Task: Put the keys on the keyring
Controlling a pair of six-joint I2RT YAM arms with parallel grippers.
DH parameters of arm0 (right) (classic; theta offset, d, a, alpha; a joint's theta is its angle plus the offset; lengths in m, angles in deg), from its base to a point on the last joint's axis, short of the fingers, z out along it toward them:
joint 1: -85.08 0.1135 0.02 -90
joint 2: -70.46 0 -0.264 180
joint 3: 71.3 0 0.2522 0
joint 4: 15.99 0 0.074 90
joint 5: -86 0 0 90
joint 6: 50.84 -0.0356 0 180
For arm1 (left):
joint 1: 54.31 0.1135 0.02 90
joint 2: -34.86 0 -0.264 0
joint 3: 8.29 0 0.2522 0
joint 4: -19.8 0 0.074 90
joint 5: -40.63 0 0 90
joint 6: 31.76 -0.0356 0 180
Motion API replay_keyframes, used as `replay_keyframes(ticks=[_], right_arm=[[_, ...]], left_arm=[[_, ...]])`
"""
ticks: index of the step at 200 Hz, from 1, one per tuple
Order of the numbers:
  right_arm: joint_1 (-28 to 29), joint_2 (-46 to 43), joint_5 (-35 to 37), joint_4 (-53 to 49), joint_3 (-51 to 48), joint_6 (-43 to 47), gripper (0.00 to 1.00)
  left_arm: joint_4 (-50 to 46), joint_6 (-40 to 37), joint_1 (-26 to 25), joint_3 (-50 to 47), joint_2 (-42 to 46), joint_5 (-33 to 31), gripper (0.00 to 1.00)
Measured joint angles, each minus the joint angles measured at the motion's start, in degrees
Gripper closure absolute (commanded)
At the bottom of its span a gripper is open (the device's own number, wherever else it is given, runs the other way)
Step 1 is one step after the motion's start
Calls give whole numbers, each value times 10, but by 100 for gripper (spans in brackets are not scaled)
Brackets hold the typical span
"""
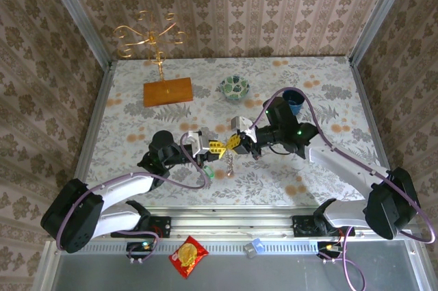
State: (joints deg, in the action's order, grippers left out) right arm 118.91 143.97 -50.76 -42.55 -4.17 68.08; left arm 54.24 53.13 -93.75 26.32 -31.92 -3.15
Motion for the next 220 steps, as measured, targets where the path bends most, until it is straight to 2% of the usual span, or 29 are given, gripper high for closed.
replay_keyframes(ticks=[12,30,76,138,155,187,203,220], right_arm=[[1,0,6,-19,8,15,100],[5,2,19,-50,23,34,100],[15,17,63,-123,60,76,100],[44,42,123,-204,114,119,100],[57,51,144,-226,134,130,100],[68,61,182,-252,160,142,100],[68,61,183,-245,156,140,80],[60,41,175,-205,124,122,73]], left_arm=[[1,0,-2,0,0,-2,88],[0,0,-3,0,0,-9,86],[-12,0,-3,0,0,-26,85],[-83,-20,-3,15,0,-28,85],[-104,-28,-3,25,0,-27,86],[-140,-47,-3,37,2,-23,100],[-148,-54,-3,37,3,-23,100],[-153,-54,-3,37,5,-24,100]])
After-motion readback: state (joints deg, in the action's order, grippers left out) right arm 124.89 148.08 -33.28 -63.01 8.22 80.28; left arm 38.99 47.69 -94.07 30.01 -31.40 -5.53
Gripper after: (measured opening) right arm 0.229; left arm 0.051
